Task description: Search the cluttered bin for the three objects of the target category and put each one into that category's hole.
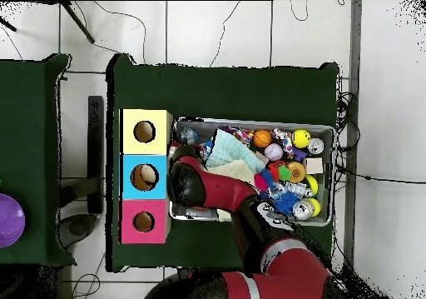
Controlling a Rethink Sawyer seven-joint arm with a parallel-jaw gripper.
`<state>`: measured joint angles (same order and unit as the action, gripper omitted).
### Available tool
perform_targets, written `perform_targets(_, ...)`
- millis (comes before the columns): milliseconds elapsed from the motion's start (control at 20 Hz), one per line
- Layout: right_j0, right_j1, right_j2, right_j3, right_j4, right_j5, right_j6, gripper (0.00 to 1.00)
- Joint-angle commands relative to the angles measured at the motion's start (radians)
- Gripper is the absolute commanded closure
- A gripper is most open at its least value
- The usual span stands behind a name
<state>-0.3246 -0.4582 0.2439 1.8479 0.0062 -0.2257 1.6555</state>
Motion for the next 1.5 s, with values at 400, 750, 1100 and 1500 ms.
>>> perform_targets(400, -0.107, 0.002, 0.07, 0.083, -0.008, 0.062, 0.221, 1.0)
perform_targets(750, -0.121, 0.01, 0.08, 0.08, -0.013, 0.037, 0.212, 1.0)
perform_targets(1100, -0.045, 0.022, 0.014, 0.05, 0.03, -0.01, 0.222, 1.0)
perform_targets(1500, -0.021, 0.007, -0.003, 0.055, 0.053, 0.017, 0.232, 1.0)
